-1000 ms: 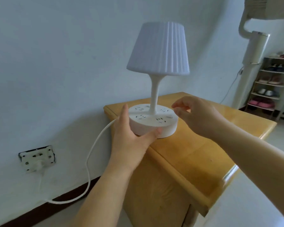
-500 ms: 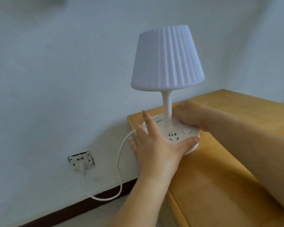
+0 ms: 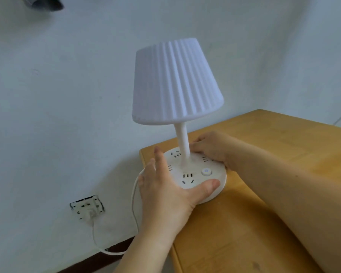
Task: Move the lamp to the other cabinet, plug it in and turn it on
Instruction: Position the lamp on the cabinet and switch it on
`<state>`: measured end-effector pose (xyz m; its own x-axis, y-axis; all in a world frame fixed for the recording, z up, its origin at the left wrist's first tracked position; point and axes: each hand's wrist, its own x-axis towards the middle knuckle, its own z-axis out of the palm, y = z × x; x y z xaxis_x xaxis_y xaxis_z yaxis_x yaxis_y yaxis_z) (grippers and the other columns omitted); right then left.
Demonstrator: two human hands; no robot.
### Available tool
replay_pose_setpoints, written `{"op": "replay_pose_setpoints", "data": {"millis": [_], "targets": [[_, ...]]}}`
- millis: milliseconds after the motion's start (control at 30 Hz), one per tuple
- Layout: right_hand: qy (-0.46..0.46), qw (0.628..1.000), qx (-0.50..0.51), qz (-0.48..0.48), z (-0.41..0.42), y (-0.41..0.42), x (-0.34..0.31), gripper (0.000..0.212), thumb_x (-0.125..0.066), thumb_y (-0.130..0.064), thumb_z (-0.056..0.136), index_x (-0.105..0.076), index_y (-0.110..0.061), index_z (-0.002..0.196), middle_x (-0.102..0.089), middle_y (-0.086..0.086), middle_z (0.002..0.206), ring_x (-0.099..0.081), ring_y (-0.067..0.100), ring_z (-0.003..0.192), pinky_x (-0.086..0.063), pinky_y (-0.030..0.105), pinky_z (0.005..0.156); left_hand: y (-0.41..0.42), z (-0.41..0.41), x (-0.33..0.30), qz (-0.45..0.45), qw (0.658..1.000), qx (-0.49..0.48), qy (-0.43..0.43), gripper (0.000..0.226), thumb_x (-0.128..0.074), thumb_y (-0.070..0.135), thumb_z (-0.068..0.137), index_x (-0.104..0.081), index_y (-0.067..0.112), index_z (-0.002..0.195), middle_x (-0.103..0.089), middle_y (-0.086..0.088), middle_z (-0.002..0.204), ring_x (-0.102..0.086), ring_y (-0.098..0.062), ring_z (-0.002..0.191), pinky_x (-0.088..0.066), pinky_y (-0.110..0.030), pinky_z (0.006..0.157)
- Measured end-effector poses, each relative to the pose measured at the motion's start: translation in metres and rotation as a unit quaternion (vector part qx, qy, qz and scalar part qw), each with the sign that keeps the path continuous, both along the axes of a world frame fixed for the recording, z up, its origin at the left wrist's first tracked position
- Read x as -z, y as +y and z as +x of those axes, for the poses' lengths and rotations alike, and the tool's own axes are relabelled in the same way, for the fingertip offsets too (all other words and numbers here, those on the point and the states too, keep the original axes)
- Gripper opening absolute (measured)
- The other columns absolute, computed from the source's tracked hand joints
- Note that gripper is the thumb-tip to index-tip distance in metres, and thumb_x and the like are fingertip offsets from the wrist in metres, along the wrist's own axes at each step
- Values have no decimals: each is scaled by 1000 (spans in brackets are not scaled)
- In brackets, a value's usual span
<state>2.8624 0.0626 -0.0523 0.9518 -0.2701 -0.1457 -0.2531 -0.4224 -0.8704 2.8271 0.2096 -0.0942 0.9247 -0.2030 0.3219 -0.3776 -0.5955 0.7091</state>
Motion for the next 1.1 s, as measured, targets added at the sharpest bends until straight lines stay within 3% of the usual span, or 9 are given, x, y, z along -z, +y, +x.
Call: {"op": "replay_pose_setpoints", "data": {"millis": [67,233,300,400,533,633,967,1100], "targets": [[-2,1000,11,-3,-2,1,1,31,-62,-30,86,-66,-3,101,-69,17,101,-65,32,90,-53,42,86,3,2,1,-3,1000,19,-12,134,-63,77,40,6,32,145,-26,3,146,-20,-13,134,-22,-47,113],[-6,1000,18,-7,-3,3,1,27,-60,-26,88,-65,-3,100,-64,16,95,-60,29,84,-52,43,86,9,8,3,-11,998,51,-27,137,-64,81,38,4,32,146,-26,5,146,-20,-3,129,-17,-47,114],[-17,999,28,-4,-5,4,3,19,-60,-26,88,-65,-8,88,-64,10,85,-59,25,74,-54,38,75,9,9,4,-15,998,57,-32,138,-64,82,36,3,31,146,-26,4,146,-19,-4,130,-18,-47,114],[-34,998,43,7,-9,5,7,17,-59,-30,88,-60,-20,74,-60,1,74,-54,15,62,-44,27,54,10,9,6,-16,998,53,-40,134,-57,81,37,2,30,146,-26,4,146,-19,-15,134,-21,-47,112],[-53,997,64,2,-11,7,9,30,-53,-38,89,-61,-14,72,-60,4,72,-54,18,61,-42,28,54,11,9,6,-4,998,49,-36,132,-54,83,38,2,31,146,-25,2,149,-21,-24,137,-25,-49,110],[-63,995,71,7,-10,8,10,32,-52,-36,91,-67,-8,88,-64,10,84,-60,24,72,-48,33,67,11,8,5,3,997,46,-53,132,-53,82,38,-1,28,146,-29,-1,148,-25,-23,136,-26,-48,110],[-53,996,71,-29,-9,6,8,18,-61,-33,86,-64,-20,73,-62,1,69,-54,15,59,-42,27,53,11,9,9,-8,997,49,-51,133,-39,88,33,2,30,145,-26,-1,148,-20,-17,135,-19,-48,113],[-59,995,72,-33,-11,6,10,27,-59,-37,86,-63,-12,77,-61,5,71,-52,18,59,-41,27,53,11,9,9,-17,998,54,-41,134,-43,87,34,2,28,146,-25,-2,148,-19,-15,134,-17,-48,113]]}}
